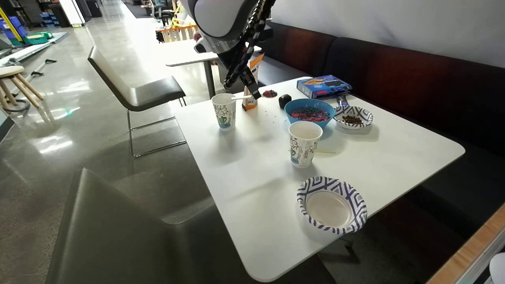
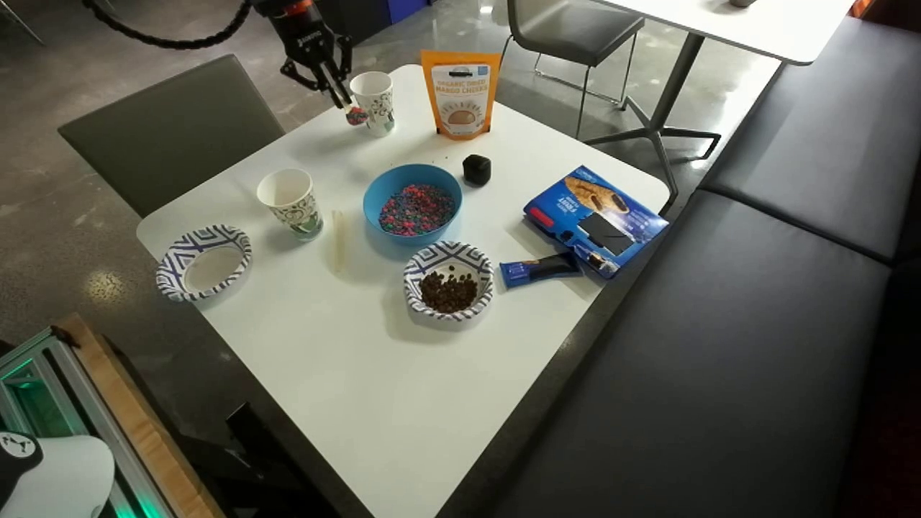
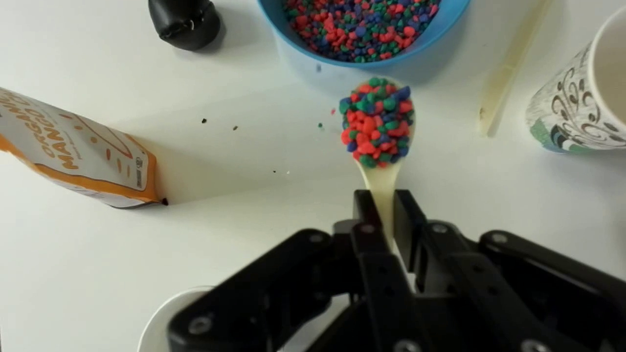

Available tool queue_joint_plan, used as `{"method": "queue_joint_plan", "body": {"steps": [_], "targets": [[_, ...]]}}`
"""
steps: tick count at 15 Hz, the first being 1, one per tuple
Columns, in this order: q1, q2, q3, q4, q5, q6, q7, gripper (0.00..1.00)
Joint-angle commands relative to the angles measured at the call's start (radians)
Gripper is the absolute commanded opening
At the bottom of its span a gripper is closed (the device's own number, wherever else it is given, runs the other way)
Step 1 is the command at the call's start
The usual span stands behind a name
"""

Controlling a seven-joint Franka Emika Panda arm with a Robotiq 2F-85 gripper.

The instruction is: Use the plastic spoon to put some of the contents of the blue bowl into the paper cup next to the orange packet

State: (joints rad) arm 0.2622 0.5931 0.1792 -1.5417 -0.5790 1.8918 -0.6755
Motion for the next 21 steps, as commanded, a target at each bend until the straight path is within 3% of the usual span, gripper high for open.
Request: {"method": "queue_joint_plan", "body": {"steps": [1, 8, 21], "targets": [[0.005, 0.002, -0.004, 0.004, 0.003, -0.003, -0.001, 0.04], [0.041, 0.067, -0.001, 0.108, -0.037, -0.03, -0.081, 0.04], [0.153, 0.3, -0.038, 0.481, -0.058, -0.042, -0.31, 0.04]]}}
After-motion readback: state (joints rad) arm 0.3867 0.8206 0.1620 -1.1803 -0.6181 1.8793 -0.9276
